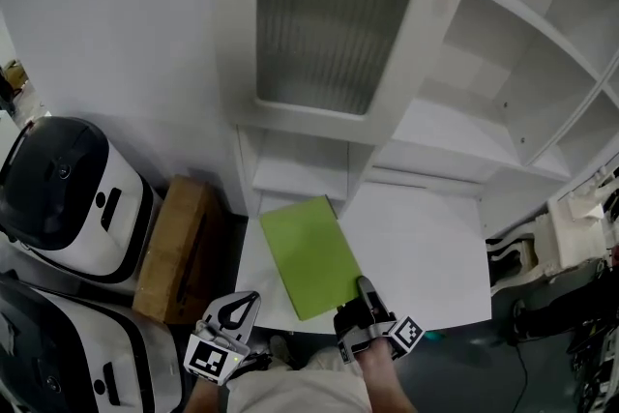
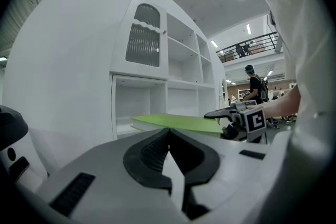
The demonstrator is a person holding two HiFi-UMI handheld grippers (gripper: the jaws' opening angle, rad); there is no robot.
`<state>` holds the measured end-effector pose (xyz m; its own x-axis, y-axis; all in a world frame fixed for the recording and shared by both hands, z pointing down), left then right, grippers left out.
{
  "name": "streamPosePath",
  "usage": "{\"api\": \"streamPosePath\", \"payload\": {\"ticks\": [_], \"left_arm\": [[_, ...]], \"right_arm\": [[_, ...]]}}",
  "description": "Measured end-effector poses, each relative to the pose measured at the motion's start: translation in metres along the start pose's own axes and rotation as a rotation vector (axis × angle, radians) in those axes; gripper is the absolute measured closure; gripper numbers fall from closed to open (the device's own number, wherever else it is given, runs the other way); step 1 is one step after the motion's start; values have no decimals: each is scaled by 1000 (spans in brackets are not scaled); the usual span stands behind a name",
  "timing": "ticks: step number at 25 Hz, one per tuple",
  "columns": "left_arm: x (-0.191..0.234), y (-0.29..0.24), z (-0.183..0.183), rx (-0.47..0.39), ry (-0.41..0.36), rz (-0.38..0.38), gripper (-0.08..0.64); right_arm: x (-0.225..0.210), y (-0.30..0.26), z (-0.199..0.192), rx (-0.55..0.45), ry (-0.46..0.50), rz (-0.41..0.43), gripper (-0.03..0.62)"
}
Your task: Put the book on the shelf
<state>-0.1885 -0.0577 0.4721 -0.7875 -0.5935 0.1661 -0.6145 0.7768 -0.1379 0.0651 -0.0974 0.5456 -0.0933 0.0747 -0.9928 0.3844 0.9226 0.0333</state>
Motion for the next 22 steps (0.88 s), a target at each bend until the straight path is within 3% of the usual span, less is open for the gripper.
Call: {"api": "streamPosePath", "payload": {"ticks": [7,22], "left_arm": [[12,-13,-5,33,-33,-36,551],[14,-49,-10,23,6,-96,551]], "right_arm": [[0,-32,1,-16,-3,-7,442],[-13,-93,14,-67,0,-8,442]]}}
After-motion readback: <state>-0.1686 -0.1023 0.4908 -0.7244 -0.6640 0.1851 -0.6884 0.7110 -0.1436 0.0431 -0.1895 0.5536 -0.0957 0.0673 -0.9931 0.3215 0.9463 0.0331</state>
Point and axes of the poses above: the fingertips, and each gripper's own axes: y backward along the fingers, x to its left, z out of its top, the point moved 4 cm from there along y, backward along the fingers, and after that the axes turned 11 degrees about y, right-handed, at the moved point
